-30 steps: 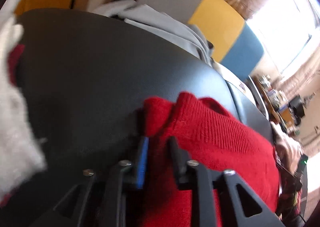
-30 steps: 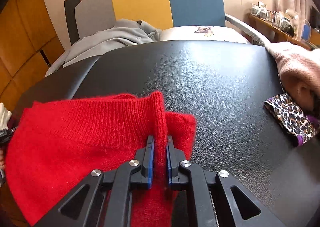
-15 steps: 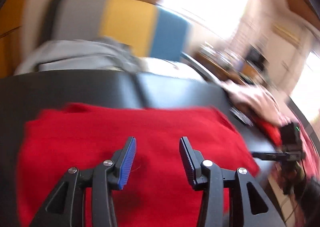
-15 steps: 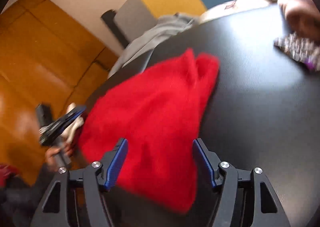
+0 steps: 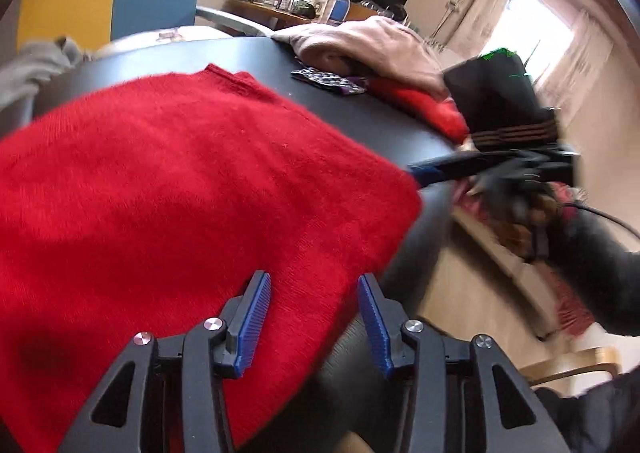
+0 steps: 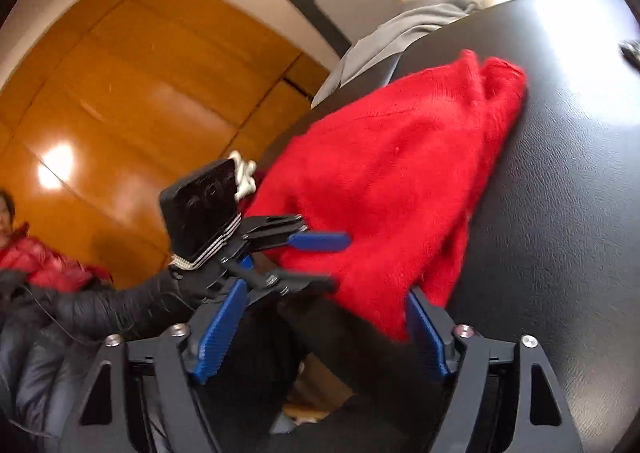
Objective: Fold clothes
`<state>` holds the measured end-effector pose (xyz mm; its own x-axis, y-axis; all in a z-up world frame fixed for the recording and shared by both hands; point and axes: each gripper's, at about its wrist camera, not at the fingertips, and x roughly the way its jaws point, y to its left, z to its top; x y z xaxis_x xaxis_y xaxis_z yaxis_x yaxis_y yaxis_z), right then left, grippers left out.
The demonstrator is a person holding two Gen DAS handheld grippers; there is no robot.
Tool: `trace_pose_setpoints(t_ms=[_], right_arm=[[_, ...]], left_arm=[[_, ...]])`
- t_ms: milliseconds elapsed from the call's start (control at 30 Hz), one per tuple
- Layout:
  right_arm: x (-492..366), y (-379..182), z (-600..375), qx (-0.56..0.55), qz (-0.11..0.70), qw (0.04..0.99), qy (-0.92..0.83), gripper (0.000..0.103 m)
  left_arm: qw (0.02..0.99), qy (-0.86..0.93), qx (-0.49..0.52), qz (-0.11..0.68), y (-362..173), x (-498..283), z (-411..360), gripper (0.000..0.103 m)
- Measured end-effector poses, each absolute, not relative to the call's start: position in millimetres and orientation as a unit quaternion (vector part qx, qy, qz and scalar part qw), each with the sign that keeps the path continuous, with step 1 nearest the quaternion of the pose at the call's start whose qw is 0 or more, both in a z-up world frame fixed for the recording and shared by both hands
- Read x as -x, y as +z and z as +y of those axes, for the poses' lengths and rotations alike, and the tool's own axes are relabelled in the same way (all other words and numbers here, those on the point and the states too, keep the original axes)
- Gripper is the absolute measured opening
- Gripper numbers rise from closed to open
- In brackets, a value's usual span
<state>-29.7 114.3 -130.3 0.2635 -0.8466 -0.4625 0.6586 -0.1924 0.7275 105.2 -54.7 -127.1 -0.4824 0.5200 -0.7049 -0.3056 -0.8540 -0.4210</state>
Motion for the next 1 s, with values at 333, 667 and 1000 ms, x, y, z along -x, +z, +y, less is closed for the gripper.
trace_pose_setpoints(t_ms=[333, 667, 1000], right_arm=[[-10, -154, 83, -0.588, 0.053, 0.678, -0.437, 0.082], [-38, -159, 114, -0.605, 0.078, 0.610, -0.506, 0.081], [49, -100, 105, -0.454, -0.075, 0.503, -0.732, 0.073]], left_arm=[[0.236, 0.837, 0.457, -0.187, -117, -110, -65, 0.044], [0.221, 0.849, 0.436, -0.201, -129, -75, -52, 0.045], [0.191, 0.869, 0.403, -0.217, -119, -87, -56, 0.045]])
